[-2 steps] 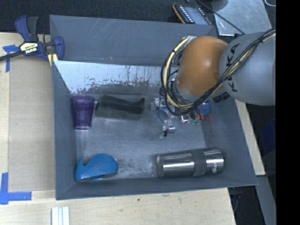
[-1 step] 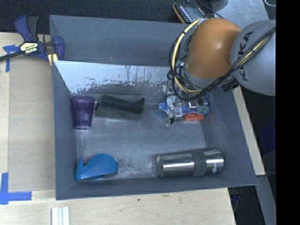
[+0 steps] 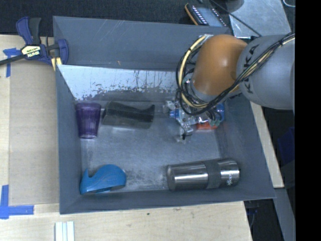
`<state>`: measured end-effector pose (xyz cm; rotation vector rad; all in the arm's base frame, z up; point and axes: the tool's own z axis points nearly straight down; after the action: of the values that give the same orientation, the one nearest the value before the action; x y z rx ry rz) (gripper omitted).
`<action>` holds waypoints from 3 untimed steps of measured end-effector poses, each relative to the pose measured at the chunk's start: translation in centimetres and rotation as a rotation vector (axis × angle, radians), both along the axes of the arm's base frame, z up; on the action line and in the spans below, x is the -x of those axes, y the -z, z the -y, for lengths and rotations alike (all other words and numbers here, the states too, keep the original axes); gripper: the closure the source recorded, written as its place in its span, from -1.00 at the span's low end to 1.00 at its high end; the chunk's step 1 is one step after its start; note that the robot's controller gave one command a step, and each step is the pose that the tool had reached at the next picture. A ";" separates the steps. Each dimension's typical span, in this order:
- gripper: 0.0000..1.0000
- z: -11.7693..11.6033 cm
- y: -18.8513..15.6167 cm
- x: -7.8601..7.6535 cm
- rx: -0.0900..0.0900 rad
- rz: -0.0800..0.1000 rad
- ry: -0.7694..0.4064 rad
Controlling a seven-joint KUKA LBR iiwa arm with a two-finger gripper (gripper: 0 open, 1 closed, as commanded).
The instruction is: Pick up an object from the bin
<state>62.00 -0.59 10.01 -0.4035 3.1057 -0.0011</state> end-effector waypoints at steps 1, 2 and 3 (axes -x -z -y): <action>-1.00 0.2 1.1 -0.1 -0.002 -0.005 0.038; -1.00 6.0 1.1 -0.7 0.003 0.007 -0.032; 1.00 4.6 2.8 0.1 -0.006 -0.003 0.492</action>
Offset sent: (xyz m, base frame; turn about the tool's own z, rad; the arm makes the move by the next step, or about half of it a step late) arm 0.0059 -0.0553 -0.0111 -0.0374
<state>61.92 -5.17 7.25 0.3658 3.1133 0.0051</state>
